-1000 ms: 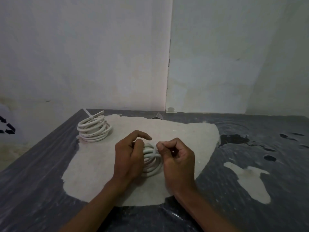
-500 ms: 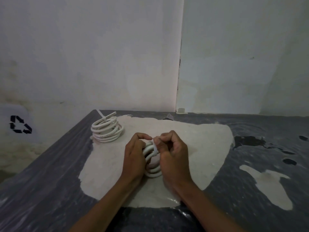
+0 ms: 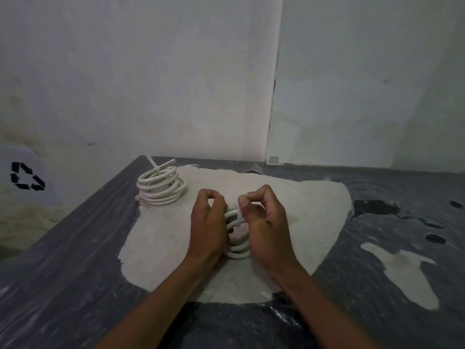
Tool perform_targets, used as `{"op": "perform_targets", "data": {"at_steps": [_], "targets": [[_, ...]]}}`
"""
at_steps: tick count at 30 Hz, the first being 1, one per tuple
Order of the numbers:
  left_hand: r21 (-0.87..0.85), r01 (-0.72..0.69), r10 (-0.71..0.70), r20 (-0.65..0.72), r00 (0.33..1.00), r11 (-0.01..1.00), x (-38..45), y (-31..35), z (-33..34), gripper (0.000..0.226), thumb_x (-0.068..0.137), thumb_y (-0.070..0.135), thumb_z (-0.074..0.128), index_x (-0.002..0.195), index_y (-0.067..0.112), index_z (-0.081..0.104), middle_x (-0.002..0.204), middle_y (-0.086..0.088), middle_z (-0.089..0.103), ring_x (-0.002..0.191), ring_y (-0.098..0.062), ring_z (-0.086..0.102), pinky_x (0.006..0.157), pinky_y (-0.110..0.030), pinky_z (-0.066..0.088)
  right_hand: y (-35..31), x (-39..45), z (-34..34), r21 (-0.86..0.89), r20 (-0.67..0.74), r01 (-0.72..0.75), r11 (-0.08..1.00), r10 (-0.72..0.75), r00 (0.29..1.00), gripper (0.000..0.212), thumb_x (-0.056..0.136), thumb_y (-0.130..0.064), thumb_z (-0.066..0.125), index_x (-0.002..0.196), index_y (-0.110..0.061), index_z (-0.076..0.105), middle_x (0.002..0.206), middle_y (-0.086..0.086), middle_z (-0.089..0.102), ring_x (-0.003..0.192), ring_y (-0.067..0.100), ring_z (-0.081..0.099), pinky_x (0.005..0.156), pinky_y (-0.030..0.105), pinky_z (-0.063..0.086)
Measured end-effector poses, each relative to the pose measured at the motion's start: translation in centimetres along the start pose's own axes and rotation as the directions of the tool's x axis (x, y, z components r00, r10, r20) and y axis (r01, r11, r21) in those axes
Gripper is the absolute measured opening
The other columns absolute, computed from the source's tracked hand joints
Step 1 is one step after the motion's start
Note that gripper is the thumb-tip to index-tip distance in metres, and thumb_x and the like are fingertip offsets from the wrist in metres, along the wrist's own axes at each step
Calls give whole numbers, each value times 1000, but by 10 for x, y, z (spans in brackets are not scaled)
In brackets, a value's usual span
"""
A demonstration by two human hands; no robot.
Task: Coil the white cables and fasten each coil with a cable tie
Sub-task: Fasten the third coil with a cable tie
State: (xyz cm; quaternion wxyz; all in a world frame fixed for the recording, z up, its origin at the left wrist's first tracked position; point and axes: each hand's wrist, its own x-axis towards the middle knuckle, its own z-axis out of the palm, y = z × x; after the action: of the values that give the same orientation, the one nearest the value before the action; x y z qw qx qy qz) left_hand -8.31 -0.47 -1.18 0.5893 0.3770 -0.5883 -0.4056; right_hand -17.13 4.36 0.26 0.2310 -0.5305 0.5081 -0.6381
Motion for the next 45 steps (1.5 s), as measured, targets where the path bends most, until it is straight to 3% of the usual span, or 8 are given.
{"op": "perform_targets", "data": {"at_steps": [6,9,16,23,27,31,37,45], "targets": [[56,111,-115,69,991,992,4,-10,-1,34,95,31,33,95,1,48,80,-11,57,69,-16,56,57,-18,49,8,-4,5,87,-72,-35,996,41,997,13,97,-17,53,84,-18,55,76,-2,62,75,12,60,74,25,53],[41,171,-173,30,985,984,5,-11,-2,29,94,27,34,76,9,49,73,-14,52,66,-22,48,61,-32,43,10,-6,6,150,-95,-47,988,62,994,13,97,-16,53,84,-15,55,79,6,62,81,25,63,78,37,56],[-221,430,-420,93,903,875,-5,8,4,38,86,16,38,48,15,43,45,-4,46,43,-15,42,50,-27,35,7,-6,6,124,-86,-2,992,13,996,9,96,-15,55,88,-11,56,77,-1,59,71,4,59,66,15,49],[-5,226,-223,119,967,974,-7,2,7,33,94,26,35,68,10,46,66,-17,48,62,-26,47,57,-35,41,9,-6,-3,98,-98,-1,995,10,995,8,95,-16,58,86,-17,58,82,-8,62,80,5,60,72,17,50],[116,72,-88,136,987,991,-9,3,6,35,94,31,32,93,6,57,68,-14,58,55,-14,53,48,-23,45,7,-5,-8,85,-65,-39,996,45,997,8,96,-21,55,89,-17,58,83,-6,66,82,11,67,75,27,56],[-27,243,-241,56,969,970,-15,13,11,31,98,15,31,85,10,59,60,-9,56,48,-8,53,44,-21,42,2,-6,-11,91,10,-44,995,43,999,10,98,-24,51,95,-14,55,76,-4,69,70,11,69,64,22,56],[-233,469,-432,195,881,852,-23,23,14,40,92,19,36,62,9,61,60,-10,64,56,-18,59,56,-29,47,6,-3,-12,-170,-12,73,983,-76,997,10,99,-30,48,95,-22,49,70,-2,61,65,9,62,64,24,50],[-52,352,-337,188,922,934,-31,26,19,45,101,24,30,75,7,64,60,-15,60,52,-22,53,49,-28,46,7,2,-25,-39,-21,-79,996,79,997,13,97,-27,54,93,-15,56,76,3,62,76,14,64,71,23,52]]}}
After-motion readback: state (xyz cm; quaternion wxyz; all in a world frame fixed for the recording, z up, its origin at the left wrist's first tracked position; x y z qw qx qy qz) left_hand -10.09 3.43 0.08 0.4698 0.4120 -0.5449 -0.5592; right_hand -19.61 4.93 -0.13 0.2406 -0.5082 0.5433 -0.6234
